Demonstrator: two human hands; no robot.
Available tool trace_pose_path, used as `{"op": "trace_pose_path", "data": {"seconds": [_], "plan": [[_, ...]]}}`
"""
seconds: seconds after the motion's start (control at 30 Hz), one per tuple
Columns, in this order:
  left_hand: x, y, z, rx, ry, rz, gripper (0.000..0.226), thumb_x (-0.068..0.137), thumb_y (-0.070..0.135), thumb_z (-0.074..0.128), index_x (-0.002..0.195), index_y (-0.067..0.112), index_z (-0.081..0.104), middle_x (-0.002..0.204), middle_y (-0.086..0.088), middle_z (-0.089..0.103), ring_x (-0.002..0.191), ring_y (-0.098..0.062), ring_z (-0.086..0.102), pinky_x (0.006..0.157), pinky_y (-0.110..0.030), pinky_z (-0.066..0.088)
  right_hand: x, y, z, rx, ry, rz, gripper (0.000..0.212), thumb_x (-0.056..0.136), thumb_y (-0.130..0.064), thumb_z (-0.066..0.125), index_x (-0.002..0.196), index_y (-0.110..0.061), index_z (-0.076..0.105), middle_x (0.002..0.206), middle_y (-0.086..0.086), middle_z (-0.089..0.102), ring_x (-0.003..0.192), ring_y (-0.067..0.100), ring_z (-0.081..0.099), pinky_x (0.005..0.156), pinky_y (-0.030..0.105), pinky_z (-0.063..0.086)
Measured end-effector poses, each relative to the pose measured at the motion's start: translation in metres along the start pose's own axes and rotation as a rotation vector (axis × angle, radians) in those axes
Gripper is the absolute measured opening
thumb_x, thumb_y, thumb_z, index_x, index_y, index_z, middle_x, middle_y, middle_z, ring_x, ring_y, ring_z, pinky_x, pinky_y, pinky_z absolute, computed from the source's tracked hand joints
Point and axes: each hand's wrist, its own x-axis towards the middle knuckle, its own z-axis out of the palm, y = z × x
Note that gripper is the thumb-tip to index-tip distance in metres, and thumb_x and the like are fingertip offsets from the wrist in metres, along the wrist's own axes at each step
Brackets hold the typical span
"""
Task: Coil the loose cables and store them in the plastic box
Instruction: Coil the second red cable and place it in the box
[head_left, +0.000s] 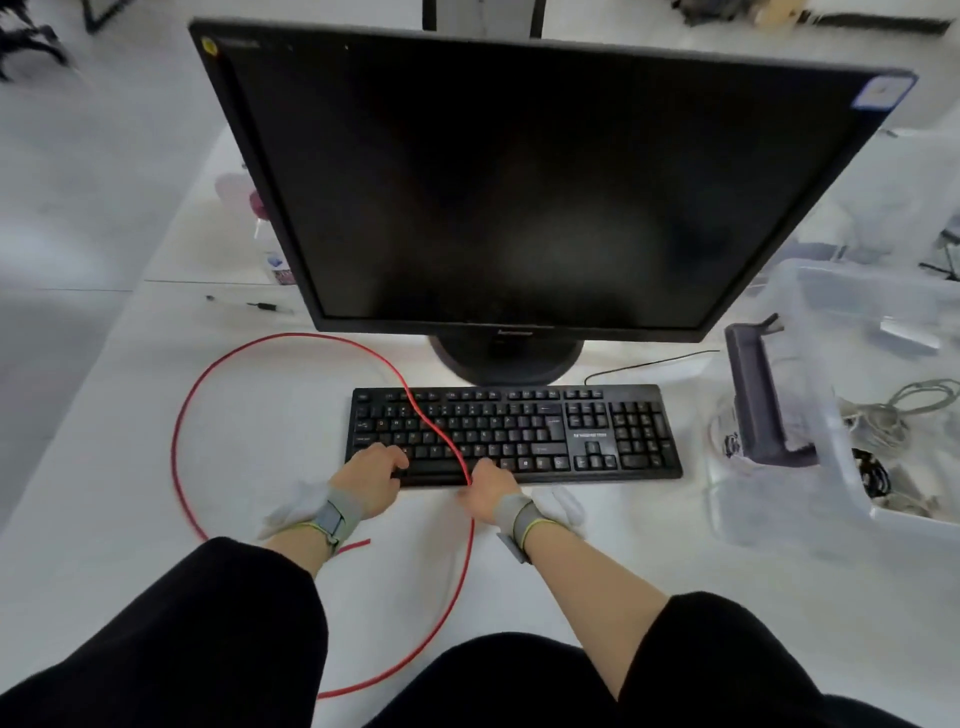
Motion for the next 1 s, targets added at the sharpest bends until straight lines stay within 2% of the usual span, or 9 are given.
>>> {"op": "trace_pose_path", "data": {"seconds": [0.17, 0.23, 0.3, 0.4, 0.5, 0.67, 0.77, 0.87, 1.0], "plan": [[0.002, -0.015, 0.010, 0.126, -0.203, -0.039, 0.034, 0.089, 0.015, 0.057, 0.123, 0.010, 0.052, 0.131, -0.008, 0.050, 0.120, -0.023, 0.049, 0.099, -0.028, 0.040, 0.011, -0.001, 0.010, 0.185, 0.093, 0.015, 0.014, 0.093, -0.012, 0.046, 0.099, -0.009, 0.057, 0.108, 0.017, 0.066, 0.107, 0.032, 0.061, 0.088, 0.032, 0.048], [0.000, -0.017, 0.010, 0.155, -0.252, -0.049, 0.041, 0.086, 0.024, 0.064, 0.122, 0.009, 0.051, 0.129, -0.007, 0.048, 0.117, -0.023, 0.051, 0.097, -0.028, 0.042, 0.019, 0.000, 0.003, 0.283, 0.164, -0.005, 0.015, 0.094, -0.016, 0.042, 0.085, -0.016, 0.055, 0.090, 0.014, 0.060, 0.091, 0.034, 0.061, 0.092, 0.043, 0.050], [-0.001, -0.017, 0.011, 0.168, -0.271, -0.052, 0.047, 0.083, 0.032, 0.067, 0.122, 0.011, 0.051, 0.129, -0.007, 0.048, 0.116, -0.023, 0.051, 0.096, -0.030, 0.043, 0.027, 0.006, -0.007, 0.406, 0.238, 0.010, 0.021, 0.093, -0.015, 0.044, 0.077, -0.018, 0.057, 0.084, 0.013, 0.058, 0.080, 0.030, 0.056, 0.090, 0.049, 0.051], [-0.005, -0.009, 0.014, 0.283, -0.318, -0.054, 0.057, 0.080, 0.042, 0.069, 0.124, 0.013, 0.048, 0.129, -0.005, 0.045, 0.118, -0.022, 0.049, 0.096, -0.034, 0.044, 0.017, 0.013, -0.039, 0.429, 0.374, 0.038, 0.023, 0.094, -0.015, 0.046, 0.099, -0.014, 0.069, 0.105, 0.018, 0.067, 0.101, 0.035, 0.061, 0.094, 0.041, 0.048], [-0.010, -0.004, 0.021, 0.445, -0.335, -0.044, 0.062, 0.077, 0.044, 0.071, 0.126, 0.015, 0.046, 0.128, -0.004, 0.045, 0.118, -0.022, 0.048, 0.092, -0.034, 0.044, 0.011, 0.033, -0.068, 0.397, 0.480, 0.110, 0.027, 0.098, -0.017, 0.044, 0.113, -0.011, 0.066, 0.118, 0.016, 0.064, 0.114, 0.033, 0.056, 0.094, 0.032, 0.042], [-0.015, 0.006, 0.029, 0.560, -0.296, 0.000, 0.024, 0.081, 0.029, 0.064, 0.100, 0.017, 0.056, 0.109, 0.000, 0.062, 0.091, -0.019, 0.060, 0.078, -0.027, 0.047, 0.009, 0.072, -0.082, 0.311, 0.526, 0.245, 0.032, 0.099, -0.016, 0.040, 0.118, 0.000, 0.060, 0.122, 0.021, 0.060, 0.117, 0.038, 0.053, 0.095, 0.037, 0.042], [-0.012, 0.019, 0.034, 0.624, -0.241, 0.063, 0.028, 0.086, 0.017, 0.053, 0.113, 0.013, 0.060, 0.118, -0.006, 0.062, 0.106, -0.024, 0.061, 0.084, -0.030, 0.046, 0.010, 0.081, -0.075, 0.255, 0.493, 0.281, 0.033, 0.098, -0.017, 0.042, 0.120, 0.001, 0.059, 0.123, 0.021, 0.060, 0.119, 0.036, 0.053, 0.097, 0.036, 0.041], [-0.006, 0.033, 0.034, 0.554, -0.231, 0.105, 0.030, 0.087, 0.021, 0.048, 0.112, 0.011, 0.059, 0.118, -0.008, 0.061, 0.108, -0.027, 0.059, 0.080, -0.030, 0.043, 0.011, 0.079, -0.067, 0.172, 0.465, 0.271, 0.033, 0.097, -0.019, 0.042, 0.120, -0.001, 0.058, 0.127, 0.021, 0.055, 0.122, 0.035, 0.048, 0.101, 0.036, 0.038], [0.002, 0.045, 0.029, 0.050, -0.260, 0.067, 0.016, 0.092, 0.026, 0.046, 0.103, 0.014, 0.048, 0.102, -0.008, 0.056, 0.095, -0.028, 0.057, 0.074, -0.028, 0.040, 0.011, 0.070, -0.063, 0.009, 0.508, 0.197, 0.032, 0.096, -0.023, 0.042, 0.121, -0.007, 0.055, 0.129, 0.016, 0.047, 0.123, 0.034, 0.042, 0.100, 0.042, 0.039]]}}
